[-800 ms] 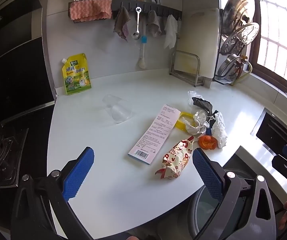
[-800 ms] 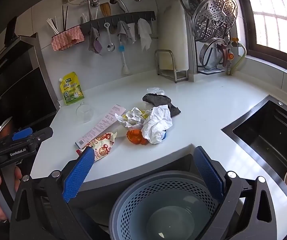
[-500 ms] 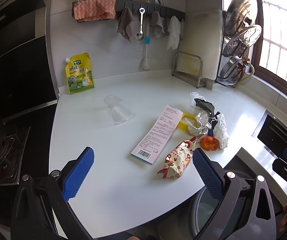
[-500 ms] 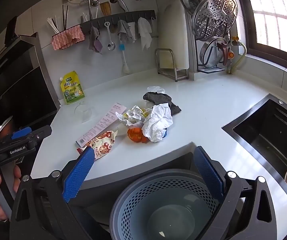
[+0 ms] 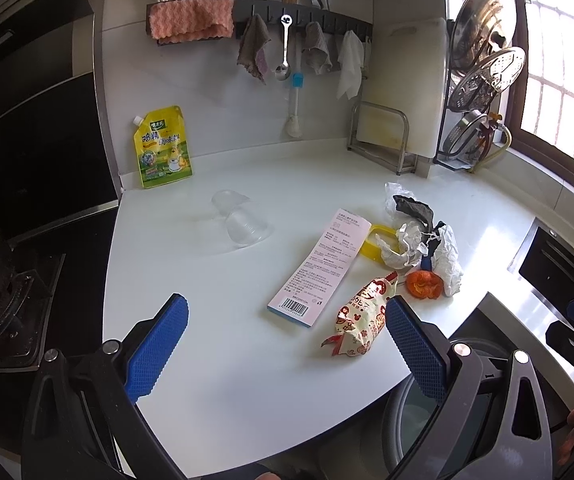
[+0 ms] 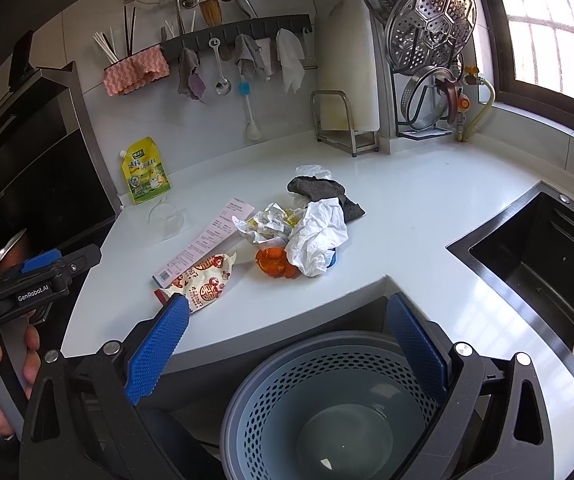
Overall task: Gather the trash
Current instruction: 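Move both tools toward the trash pile on the counter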
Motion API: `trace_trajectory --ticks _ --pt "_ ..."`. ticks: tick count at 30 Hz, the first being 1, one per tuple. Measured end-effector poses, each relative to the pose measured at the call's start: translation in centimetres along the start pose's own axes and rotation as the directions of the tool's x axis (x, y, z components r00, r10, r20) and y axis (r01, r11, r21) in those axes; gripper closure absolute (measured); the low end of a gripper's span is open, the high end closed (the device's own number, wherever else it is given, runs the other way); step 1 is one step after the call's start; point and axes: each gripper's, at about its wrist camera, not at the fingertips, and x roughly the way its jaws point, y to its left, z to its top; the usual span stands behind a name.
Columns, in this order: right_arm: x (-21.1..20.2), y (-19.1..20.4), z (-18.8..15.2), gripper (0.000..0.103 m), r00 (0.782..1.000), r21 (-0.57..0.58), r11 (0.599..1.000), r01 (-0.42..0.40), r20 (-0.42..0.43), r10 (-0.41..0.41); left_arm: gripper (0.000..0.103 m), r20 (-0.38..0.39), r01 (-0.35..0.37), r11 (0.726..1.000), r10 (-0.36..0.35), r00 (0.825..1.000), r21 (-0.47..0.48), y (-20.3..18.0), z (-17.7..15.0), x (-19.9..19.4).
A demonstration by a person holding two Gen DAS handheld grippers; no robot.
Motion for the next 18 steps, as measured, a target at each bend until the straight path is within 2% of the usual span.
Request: trace_trajectory --ticks 18 --pt "0.42 -0.43 -0.43 0.009 1.0 0.015 1.0 0.0 -0.017 0.0 0.006 -0.011 -0.005 1.0 0.005 1.0 0.013 -0.33 -0.41 0.3"
